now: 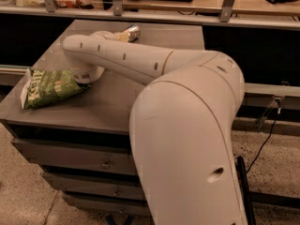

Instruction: Place redbull can upright

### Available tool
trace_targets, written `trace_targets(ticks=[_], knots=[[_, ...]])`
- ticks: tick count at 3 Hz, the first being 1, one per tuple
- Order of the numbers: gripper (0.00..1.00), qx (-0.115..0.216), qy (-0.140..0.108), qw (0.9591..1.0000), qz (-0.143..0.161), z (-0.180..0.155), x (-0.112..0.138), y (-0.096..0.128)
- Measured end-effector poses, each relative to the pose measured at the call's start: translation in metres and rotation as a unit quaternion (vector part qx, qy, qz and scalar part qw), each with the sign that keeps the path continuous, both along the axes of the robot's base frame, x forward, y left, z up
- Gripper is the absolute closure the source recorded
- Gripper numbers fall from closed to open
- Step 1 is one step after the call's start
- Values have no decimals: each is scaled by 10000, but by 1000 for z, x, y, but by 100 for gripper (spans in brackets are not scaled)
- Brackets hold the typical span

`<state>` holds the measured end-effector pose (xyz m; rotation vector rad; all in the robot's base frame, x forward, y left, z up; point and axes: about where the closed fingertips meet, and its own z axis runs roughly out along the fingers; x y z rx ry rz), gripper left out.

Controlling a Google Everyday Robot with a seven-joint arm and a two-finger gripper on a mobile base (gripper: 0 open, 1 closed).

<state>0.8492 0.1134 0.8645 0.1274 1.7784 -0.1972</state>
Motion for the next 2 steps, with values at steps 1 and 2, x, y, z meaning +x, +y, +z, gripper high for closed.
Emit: trace_targets(ticks=[1, 2], knots=[[73, -82, -75, 9997, -197, 16, -7, -10], [95, -217, -103, 9994, -242, 26, -13, -16]])
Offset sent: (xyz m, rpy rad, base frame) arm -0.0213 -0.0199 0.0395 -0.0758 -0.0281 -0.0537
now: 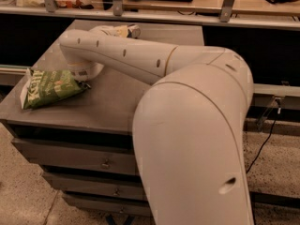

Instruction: Place redbull can upright

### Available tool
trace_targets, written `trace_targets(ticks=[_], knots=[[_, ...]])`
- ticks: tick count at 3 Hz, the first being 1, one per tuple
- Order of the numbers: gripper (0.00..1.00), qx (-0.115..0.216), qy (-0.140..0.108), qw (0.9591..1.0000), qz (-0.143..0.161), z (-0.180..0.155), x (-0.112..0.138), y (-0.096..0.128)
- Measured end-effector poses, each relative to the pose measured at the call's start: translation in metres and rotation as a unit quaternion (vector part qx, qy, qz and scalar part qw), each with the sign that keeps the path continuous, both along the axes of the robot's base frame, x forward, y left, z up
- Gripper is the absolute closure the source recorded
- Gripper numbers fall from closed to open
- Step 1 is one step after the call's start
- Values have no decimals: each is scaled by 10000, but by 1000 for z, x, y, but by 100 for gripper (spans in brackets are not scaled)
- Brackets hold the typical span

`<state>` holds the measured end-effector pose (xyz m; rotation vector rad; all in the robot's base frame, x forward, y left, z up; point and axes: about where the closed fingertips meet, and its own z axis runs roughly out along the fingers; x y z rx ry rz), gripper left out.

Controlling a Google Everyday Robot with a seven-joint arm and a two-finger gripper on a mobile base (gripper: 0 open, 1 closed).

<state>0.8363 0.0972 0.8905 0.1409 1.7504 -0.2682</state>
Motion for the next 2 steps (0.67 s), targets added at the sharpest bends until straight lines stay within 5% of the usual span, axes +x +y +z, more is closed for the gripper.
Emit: trace_targets(ticks=[1, 2], knots=[[100, -133, 145, 9996, 206, 11, -16, -11], [100, -206, 469, 9948, 884, 24, -48, -16]])
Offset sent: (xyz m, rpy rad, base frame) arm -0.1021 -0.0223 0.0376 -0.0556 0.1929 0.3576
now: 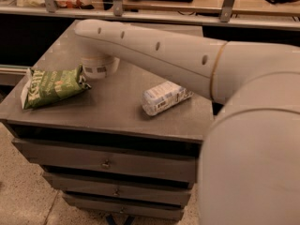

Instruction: Place redbull can upright

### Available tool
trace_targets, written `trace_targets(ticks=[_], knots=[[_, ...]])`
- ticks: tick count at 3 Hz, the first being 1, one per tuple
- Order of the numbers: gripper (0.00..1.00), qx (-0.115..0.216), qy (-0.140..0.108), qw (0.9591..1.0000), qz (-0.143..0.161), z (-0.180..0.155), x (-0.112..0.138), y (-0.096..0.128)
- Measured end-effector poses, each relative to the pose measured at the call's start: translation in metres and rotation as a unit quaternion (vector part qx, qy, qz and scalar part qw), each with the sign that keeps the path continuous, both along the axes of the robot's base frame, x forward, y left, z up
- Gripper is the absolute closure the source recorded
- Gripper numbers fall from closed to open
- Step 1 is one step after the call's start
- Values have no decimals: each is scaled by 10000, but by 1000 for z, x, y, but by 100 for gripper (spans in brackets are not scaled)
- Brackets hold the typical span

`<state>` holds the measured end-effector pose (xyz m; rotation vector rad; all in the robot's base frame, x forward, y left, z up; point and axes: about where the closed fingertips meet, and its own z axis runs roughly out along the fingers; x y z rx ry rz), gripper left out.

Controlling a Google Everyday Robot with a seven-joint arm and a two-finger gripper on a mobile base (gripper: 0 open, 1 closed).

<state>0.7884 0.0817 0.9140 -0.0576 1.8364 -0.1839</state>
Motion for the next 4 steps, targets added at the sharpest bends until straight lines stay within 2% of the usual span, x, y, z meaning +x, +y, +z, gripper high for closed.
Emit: trace_targets(ticks=[1, 2, 3, 4], knots=[[100, 74, 362, 9979, 533, 8, -47, -6], [100, 210, 801, 9926, 886, 10, -105, -10], [100, 359, 1089, 9868, 1140, -2, -149, -9], [100, 434, 1283, 9821, 1307, -14, -175, -7]])
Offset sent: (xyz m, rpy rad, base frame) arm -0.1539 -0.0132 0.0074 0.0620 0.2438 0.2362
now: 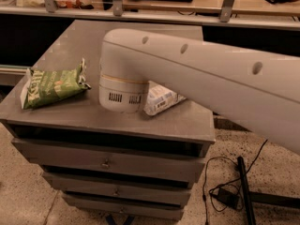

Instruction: Place redbull can upright

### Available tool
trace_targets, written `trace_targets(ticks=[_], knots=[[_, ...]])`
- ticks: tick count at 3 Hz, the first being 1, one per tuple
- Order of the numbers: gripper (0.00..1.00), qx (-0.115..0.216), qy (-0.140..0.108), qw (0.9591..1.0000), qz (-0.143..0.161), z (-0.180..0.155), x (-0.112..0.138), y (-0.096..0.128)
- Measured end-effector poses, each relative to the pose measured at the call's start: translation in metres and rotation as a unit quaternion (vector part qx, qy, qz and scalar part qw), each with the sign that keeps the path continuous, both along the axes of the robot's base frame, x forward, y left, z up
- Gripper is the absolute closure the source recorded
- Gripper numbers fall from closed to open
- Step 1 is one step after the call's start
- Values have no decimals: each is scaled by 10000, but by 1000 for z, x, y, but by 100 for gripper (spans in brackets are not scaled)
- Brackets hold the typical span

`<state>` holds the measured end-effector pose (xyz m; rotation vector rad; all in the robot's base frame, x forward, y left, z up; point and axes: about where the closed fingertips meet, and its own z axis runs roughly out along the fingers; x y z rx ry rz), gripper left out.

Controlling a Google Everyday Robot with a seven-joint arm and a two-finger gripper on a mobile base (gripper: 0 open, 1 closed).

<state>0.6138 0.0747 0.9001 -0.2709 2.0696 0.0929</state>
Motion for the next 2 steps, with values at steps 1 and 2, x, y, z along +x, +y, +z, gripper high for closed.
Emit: trace_targets(ticks=[1, 2], knots=[[84, 28, 55, 10000, 57, -6, -9, -4], [59, 56, -17, 9999, 91, -13, -15, -10]])
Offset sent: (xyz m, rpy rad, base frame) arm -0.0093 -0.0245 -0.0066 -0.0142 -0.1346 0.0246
